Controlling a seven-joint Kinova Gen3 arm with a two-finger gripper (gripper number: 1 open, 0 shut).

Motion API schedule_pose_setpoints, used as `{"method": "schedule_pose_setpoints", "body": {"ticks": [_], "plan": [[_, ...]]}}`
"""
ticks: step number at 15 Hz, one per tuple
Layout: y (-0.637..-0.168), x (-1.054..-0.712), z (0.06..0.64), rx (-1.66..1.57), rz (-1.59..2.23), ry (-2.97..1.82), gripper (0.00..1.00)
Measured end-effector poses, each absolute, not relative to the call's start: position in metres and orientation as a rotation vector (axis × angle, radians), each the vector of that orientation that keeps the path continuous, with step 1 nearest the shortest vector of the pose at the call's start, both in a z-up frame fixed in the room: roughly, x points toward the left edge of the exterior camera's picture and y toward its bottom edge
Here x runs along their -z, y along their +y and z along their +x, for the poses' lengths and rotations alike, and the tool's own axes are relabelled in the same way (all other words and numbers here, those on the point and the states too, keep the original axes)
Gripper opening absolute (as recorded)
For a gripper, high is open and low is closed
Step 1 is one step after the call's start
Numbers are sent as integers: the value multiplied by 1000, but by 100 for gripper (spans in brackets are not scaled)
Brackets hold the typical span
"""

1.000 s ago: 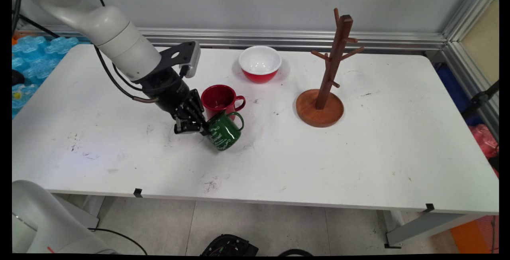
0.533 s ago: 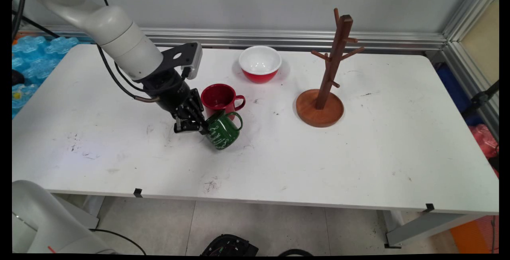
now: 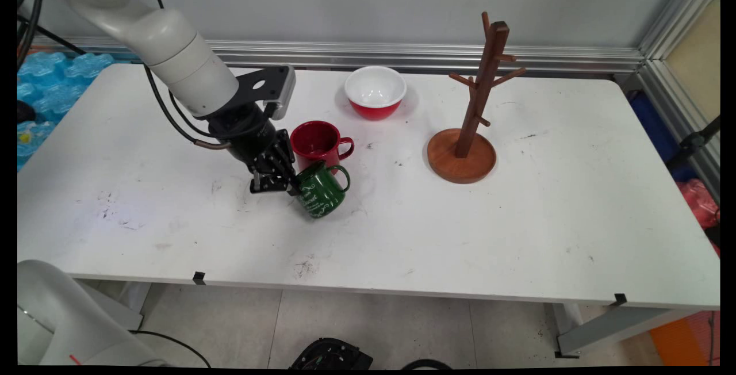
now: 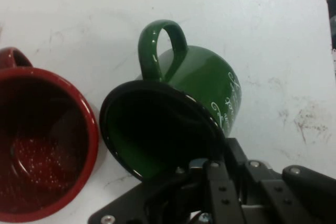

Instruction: Place the picked object on the table

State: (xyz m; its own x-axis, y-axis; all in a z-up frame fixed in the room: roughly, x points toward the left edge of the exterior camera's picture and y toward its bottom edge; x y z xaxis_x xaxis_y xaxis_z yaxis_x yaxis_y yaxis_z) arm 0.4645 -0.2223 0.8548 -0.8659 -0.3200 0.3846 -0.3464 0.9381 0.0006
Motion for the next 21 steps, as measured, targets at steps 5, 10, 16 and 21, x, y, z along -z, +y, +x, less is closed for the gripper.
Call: {"method": "schedule_pose_setpoints", "body": {"ticks": [5,10,16,21], "plan": [[-222,-855,459,-97,424,-2729,0],[-220,-855,454,-93,367,-2744,0],[-221,-852,450,-92,321,-2757,0],[-223,-850,448,-94,298,-2763,0]]}}
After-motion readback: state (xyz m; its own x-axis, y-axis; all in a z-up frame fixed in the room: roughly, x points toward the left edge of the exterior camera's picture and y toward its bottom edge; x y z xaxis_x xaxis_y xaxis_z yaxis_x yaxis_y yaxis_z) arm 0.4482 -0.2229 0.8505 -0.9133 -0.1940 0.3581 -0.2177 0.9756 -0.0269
